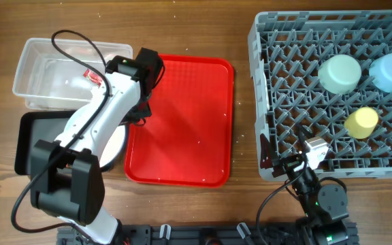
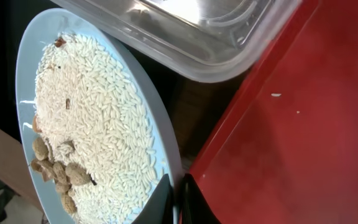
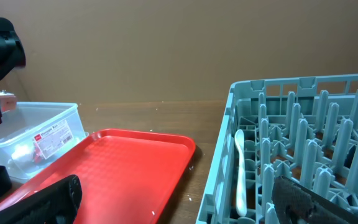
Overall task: Sort waste into correct bins and load items into the dishwasher rack
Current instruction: 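Slide the plate left off the red tray toward the black tray, then tilt the plate over the black tray to pour out the rice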
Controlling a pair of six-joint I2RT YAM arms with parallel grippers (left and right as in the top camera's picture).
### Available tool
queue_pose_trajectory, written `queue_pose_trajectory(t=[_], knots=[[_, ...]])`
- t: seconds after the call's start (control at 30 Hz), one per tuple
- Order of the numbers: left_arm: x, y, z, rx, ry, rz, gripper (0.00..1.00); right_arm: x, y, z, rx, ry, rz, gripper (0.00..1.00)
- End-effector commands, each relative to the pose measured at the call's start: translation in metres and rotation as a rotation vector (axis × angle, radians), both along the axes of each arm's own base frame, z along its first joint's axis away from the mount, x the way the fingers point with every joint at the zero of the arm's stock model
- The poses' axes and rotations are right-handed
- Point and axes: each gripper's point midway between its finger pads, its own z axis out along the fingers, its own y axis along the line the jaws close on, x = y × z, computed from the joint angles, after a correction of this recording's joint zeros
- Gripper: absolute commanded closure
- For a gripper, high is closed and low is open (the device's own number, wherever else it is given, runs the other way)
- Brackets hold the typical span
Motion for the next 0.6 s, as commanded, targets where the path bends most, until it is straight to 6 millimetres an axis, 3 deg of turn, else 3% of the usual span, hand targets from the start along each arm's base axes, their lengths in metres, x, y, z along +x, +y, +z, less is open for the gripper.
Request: queue_pose_trajectory(t=[0.0,0.3,0.57], knots=[[0.0,0.006,0.009,-0.035,-0.059,0.111,0.96,0.001,-0.003,-0.001,0.011,0.003,-0.015,0.0],[0.014,0.006,0.044,-0.136,-0.249,0.178,0.96,0.001,-0.003,-0.001,0.011,0.003,-0.015,0.0],[0.029,0.01,0.048,-0.149,-0.295,0.131,0.96,0.001,-0.003,-0.001,0.011,0.004,-0.015,0.0]])
